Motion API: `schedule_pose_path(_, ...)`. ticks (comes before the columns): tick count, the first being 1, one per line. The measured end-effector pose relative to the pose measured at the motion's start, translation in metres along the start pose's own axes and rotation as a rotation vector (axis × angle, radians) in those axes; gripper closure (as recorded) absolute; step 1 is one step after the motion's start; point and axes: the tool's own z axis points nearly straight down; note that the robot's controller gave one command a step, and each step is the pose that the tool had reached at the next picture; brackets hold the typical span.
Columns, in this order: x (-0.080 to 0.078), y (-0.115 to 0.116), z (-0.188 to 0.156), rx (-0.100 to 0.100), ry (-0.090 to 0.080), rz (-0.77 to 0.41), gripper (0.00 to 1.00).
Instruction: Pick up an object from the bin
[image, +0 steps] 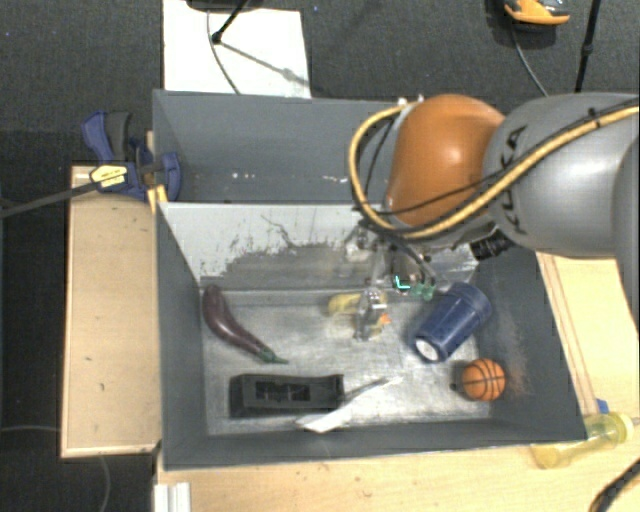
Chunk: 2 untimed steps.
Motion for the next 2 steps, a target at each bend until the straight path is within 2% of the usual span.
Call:
schedule_pose_path(1,-0.002,0.000,-0.005,0.000,-0.008,0.001,0.00)
schedule_pose_path(2,0.002,-0.056,0.064,0.001,-0.011,0.114,1.00)
